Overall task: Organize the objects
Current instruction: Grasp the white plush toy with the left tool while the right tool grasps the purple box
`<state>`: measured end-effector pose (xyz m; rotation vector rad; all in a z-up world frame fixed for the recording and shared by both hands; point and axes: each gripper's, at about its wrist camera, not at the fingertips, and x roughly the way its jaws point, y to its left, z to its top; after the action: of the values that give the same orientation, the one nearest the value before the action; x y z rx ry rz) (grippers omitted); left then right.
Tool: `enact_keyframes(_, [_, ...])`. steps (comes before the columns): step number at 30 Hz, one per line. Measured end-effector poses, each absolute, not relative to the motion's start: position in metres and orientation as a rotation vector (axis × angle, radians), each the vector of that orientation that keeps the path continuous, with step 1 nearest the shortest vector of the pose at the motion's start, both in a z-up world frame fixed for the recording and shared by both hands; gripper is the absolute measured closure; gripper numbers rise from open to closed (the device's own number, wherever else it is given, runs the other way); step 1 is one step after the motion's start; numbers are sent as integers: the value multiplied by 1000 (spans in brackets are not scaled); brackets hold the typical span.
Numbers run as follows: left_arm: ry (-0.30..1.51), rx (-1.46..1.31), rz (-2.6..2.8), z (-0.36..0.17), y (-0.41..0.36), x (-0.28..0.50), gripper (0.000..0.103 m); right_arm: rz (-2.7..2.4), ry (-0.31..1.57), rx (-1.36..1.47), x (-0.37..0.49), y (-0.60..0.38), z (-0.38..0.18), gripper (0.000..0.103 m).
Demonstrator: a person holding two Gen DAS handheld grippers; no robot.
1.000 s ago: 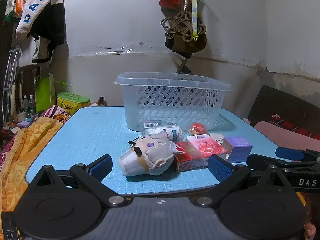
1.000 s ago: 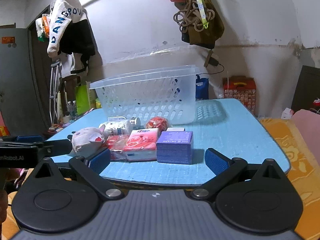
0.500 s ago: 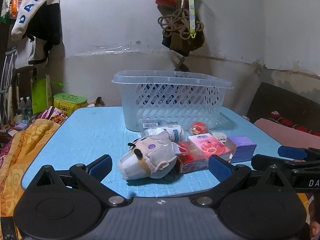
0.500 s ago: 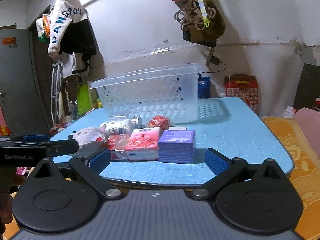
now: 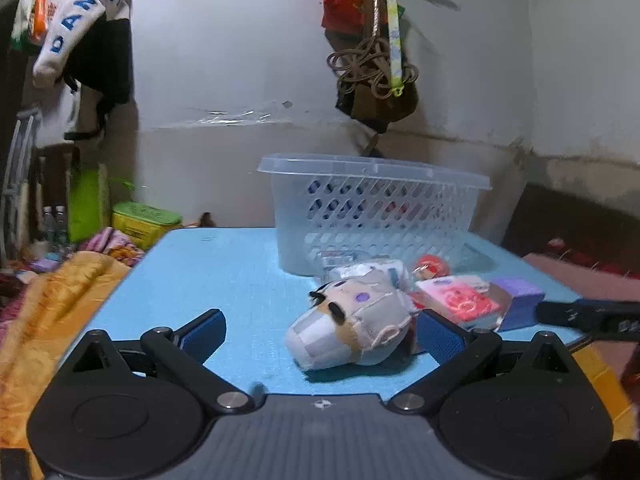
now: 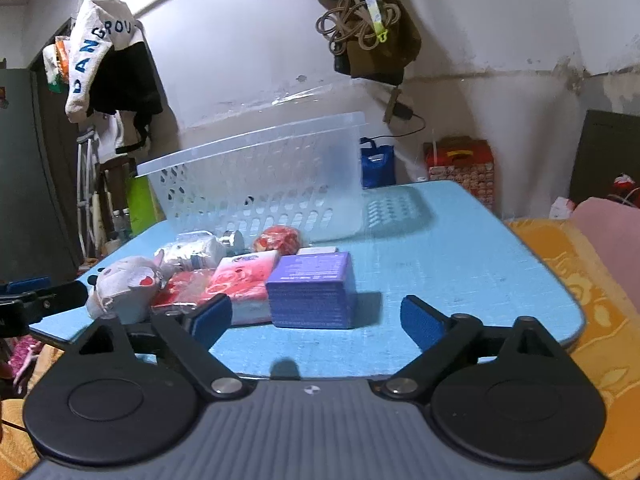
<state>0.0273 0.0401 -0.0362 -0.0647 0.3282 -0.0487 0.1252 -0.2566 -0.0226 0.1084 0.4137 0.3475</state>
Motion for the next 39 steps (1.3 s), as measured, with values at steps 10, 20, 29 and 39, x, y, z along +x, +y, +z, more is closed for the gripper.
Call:
enact_keyframes(10, [348,-90,-120,-52,38,60,1,355,395,128,140,-246,-26,16])
enact_keyframes(20, [356,-125,-157,-66,37,76,5,341,423,163,153,-245,-32,40])
enact_keyframes(29, [309,-127,-160,-65,35,67,23,326,365,130,143,-249,-29,42])
enact_keyframes(39, [300,-132,-141,-60,42,59,23,332,333,107,139,-248,-22,42])
